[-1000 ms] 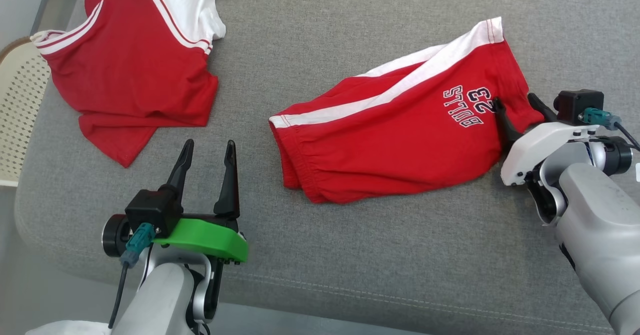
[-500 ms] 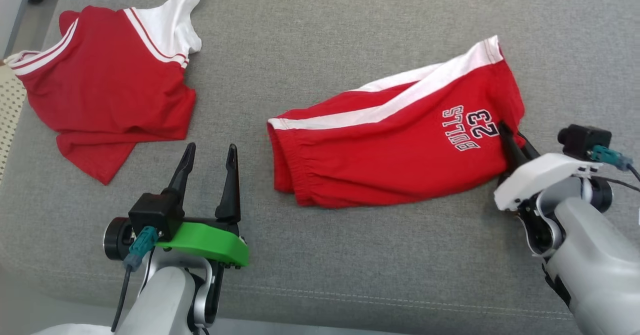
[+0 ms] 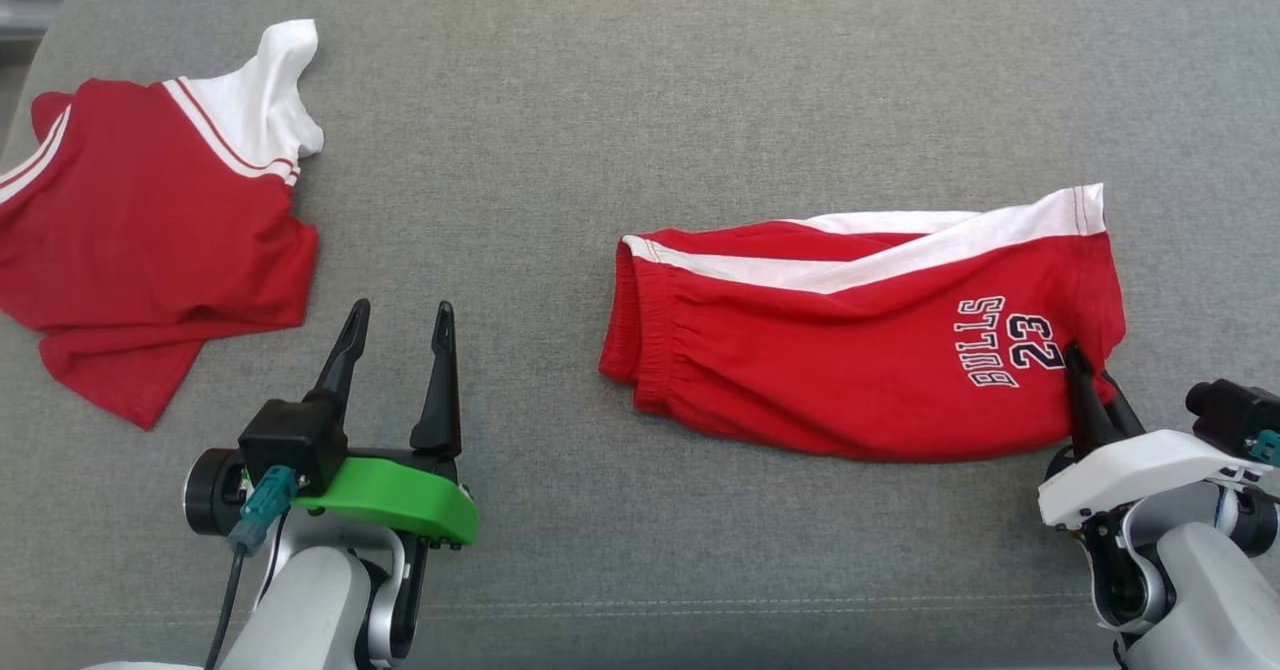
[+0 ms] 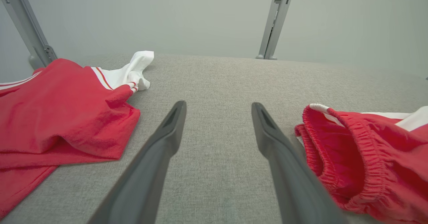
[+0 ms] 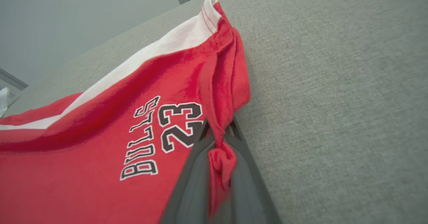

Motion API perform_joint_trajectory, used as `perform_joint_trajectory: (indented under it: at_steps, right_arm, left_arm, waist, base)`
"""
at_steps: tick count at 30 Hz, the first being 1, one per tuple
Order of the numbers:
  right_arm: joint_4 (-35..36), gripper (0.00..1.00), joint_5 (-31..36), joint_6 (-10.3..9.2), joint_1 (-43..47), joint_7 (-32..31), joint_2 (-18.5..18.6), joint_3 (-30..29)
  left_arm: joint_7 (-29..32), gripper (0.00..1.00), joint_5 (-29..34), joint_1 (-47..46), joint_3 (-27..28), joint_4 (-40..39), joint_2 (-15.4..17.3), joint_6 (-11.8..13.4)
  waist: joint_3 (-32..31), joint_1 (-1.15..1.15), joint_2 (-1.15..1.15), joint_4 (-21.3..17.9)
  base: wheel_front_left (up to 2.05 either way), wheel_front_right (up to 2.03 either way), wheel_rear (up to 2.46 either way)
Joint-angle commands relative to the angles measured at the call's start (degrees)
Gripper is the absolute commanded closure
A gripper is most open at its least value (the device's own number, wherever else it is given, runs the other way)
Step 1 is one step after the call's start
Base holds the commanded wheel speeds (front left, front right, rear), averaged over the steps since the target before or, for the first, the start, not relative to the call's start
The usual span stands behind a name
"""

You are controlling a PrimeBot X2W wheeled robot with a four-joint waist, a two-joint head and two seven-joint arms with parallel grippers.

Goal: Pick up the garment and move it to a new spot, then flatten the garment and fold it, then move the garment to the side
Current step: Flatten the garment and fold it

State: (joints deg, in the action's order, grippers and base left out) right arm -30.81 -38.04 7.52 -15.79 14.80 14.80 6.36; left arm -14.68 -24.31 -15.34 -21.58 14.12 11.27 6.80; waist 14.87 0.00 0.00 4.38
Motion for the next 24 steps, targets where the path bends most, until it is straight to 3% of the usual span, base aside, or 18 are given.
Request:
perform_joint_trajectory:
  at_steps: [1,6,15,20,24]
  right_arm:
    - [0.2,1.0,0.7,-0.06,-0.5,0.4,-0.4,0.2]
    - [0.1,1.0,6.2,-0.06,-3.4,0.4,-0.8,1.1]
    - [8.5,1.0,19.1,-0.04,-6.4,-1.2,-8.3,8.4]
    - [10.4,1.0,18.3,-0.04,-7.4,-4.0,-11.0,16.4]
    - [7.2,1.0,16.3,-0.04,-9.3,-5.5,-11.7,23.3]
  left_arm:
    - [0.2,0.0,0.0,0.5,0.3,-0.2,0.4,0.3]
    - [0.8,0.0,-0.2,0.7,0.1,-0.8,0.8,0.8]
    - [1.5,0.0,-0.6,1.4,-0.5,-1.7,1.0,0.9]
    - [1.6,0.0,-1.0,1.3,-1.1,-1.5,0.3,0.7]
    - [1.3,0.0,-1.1,0.9,-1.8,-0.5,-0.4,0.3]
  waist:
    - [-0.5,0.0,0.0,-1.2]
    - [-1.1,0.0,0.0,-1.9]
    - [-2.5,0.0,0.0,-1.1]
    - [-2.6,0.0,0.0,0.1]
    - [-2.6,0.0,0.0,1.7]
  base:
    - [0.0,0.0,0.0]
    - [0.0,0.0,0.0]
    - [0.0,0.0,0.0]
    - [0.0,0.0,0.0]
    - [0.0,0.0,0.0]
